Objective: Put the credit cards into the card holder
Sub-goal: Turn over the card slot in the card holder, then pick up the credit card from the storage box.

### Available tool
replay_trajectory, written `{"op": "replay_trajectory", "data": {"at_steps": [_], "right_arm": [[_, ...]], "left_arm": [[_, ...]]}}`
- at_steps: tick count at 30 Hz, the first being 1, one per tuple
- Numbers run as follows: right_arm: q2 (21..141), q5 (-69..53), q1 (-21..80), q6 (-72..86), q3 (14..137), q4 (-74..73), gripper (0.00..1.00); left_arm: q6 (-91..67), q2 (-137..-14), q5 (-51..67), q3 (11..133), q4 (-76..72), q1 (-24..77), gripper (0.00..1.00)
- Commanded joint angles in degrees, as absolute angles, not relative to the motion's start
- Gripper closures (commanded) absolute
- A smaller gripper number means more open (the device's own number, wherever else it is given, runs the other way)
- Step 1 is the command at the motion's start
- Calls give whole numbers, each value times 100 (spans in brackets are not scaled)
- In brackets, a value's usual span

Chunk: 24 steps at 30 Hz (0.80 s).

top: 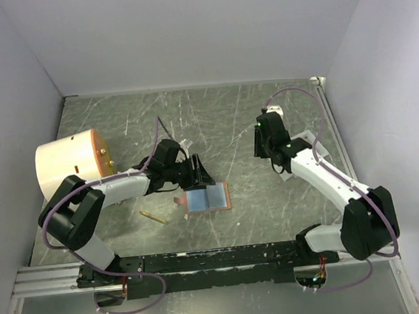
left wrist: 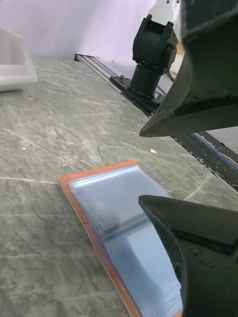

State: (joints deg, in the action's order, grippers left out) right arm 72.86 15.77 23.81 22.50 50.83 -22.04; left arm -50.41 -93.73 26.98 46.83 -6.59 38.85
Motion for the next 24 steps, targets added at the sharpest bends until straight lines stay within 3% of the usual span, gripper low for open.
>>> {"op": "replay_trajectory", "data": {"at_steps": [1,6,12,24], "right_arm": [[7635,2222,2074,1464,5581,-2583,64],[7919,2835,1810,671,5861,-2687,61],[8099,3422,1469,-110,5874,-2753,58],[8423,3571,1164,-1432,5215,-2023,48]], "left_arm": [[-4683,-9020,2446,4817,-302,3917,39],[-4322,-8620,2220,4820,218,3919,36],[-3766,-7869,1975,5005,1180,3920,24],[-2760,-6645,1474,5474,2898,3917,21]]}}
